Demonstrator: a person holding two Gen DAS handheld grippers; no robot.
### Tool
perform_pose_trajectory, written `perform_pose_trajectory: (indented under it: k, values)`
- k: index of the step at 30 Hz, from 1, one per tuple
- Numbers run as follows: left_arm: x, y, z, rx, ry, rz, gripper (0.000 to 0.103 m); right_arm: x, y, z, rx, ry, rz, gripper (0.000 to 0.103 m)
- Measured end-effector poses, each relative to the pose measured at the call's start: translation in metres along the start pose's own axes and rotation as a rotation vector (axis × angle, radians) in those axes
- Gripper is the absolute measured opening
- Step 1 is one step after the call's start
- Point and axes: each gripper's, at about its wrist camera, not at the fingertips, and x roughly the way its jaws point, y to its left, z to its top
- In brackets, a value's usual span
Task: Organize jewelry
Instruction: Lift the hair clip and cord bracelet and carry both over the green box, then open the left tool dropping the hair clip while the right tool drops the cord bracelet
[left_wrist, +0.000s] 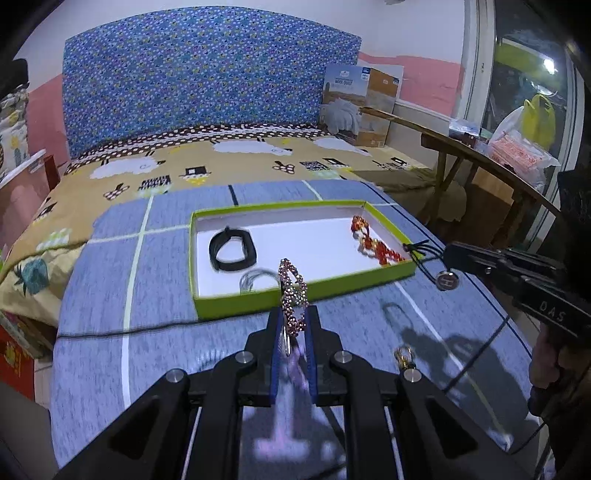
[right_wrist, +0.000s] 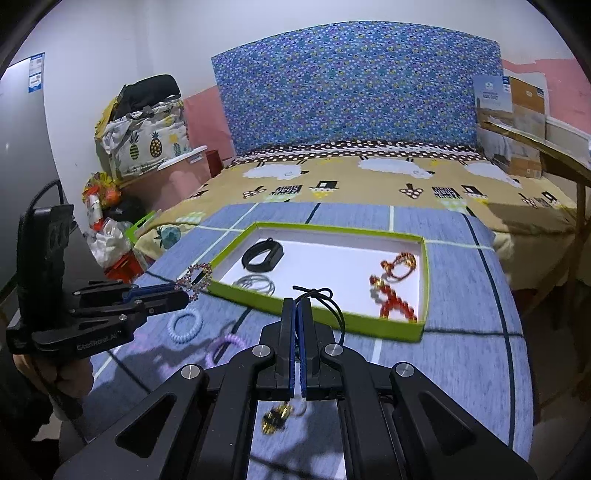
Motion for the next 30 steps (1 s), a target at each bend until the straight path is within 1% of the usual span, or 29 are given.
perform_pose_trajectory:
  k: [7, 13, 16, 21, 24, 30]
  values:
    - [0.031, 0.002, 0.03, 0.032, 0.004, 0.011, 0.012, 0.032, -0.014, 0.023, -0.014, 0.008, -0.019, 0.001]
    - [0.062, 0.005, 0.049, 0.051, 0.016, 0.018, 0.012, 0.064, -0.032, 0.037, -0.009, 0.036, -0.046, 0.001]
    - [0.079, 0.007, 0.057, 0.054, 0.027, 0.01, 0.012, 0.083, -0.043, 0.041, 0.0, 0.058, -0.059, 0.001]
    - [0.108, 0.011, 0.063, 0.05, 0.058, 0.022, 0.012, 0.112, -0.057, 0.044, 0.017, 0.093, -0.076, 0.001]
    - [0.125, 0.016, 0.065, 0.03, 0.087, 0.035, 0.012, 0.127, -0.063, 0.042, 0.021, 0.123, -0.085, 0.001]
    - [0.142, 0.021, 0.062, 0.012, 0.128, 0.056, 0.012, 0.146, -0.074, 0.035, 0.038, 0.175, -0.094, 0.001]
